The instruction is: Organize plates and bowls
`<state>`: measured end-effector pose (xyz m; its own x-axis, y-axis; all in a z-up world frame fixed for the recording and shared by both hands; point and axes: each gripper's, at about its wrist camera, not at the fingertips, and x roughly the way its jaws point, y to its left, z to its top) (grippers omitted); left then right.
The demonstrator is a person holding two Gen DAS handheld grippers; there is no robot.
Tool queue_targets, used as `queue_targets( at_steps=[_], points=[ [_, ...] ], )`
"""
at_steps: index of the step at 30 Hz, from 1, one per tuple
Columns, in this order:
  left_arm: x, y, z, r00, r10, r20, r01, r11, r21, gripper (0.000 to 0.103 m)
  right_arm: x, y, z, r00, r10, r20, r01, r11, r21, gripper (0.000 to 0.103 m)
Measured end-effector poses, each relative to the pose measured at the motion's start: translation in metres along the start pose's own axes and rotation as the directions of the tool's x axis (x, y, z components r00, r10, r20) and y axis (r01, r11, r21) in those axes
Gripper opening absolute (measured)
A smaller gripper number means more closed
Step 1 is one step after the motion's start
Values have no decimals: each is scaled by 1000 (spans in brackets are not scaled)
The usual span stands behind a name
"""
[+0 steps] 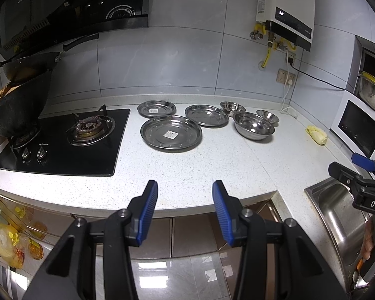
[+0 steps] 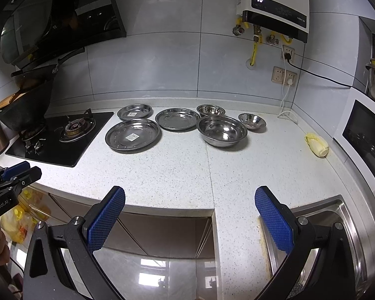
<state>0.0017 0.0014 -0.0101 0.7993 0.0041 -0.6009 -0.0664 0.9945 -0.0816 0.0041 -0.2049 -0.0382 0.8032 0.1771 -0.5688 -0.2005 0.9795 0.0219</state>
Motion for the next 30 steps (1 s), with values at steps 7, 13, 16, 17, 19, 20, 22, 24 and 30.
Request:
queue_targets(
  at_steps=[7,13,16,17,19,20,22,24,30],
  points=[
    [1,-2,-4,1000,0,-4,0,1000,2,44,0,0,0,1000,0,0,0,1000,-2,102],
    [2,0,-6,1000,-2,-4,2,1000,1,44,2,1,0,1000,-4,-5,4,1000,-4,102],
    [2,0,-5,1000,-2,-5,2,1000,0,44,3,1,1,1000,-5,-4,5,1000,-7,102],
    [2,0,-7,1000,-2,-5,2,1000,0,44,3,2,1,1000,-5,-4,5,1000,-7,102],
    [2,0,-5,1000,-2,-5,2,1000,0,44,3,2,1,1000,-6,-4,6,1000,-7,102],
    [2,0,-5,1000,-2,-6,2,1000,0,44,3,2,1,1000,-6,-4,6,1000,-7,102],
    [2,0,-5,1000,-2,-6,2,1000,-1,44,4,2,1,1000,-7,-7,7,1000,-7,102],
    [2,0,-5,1000,-1,-7,1,1000,-1,44,4,3,3,1000,-6,-10,6,1000,-7,102],
    [3,2,-4,1000,-2,-7,2,1000,0,44,4,4,5,1000,-8,-8,8,1000,-10,102]
  ],
)
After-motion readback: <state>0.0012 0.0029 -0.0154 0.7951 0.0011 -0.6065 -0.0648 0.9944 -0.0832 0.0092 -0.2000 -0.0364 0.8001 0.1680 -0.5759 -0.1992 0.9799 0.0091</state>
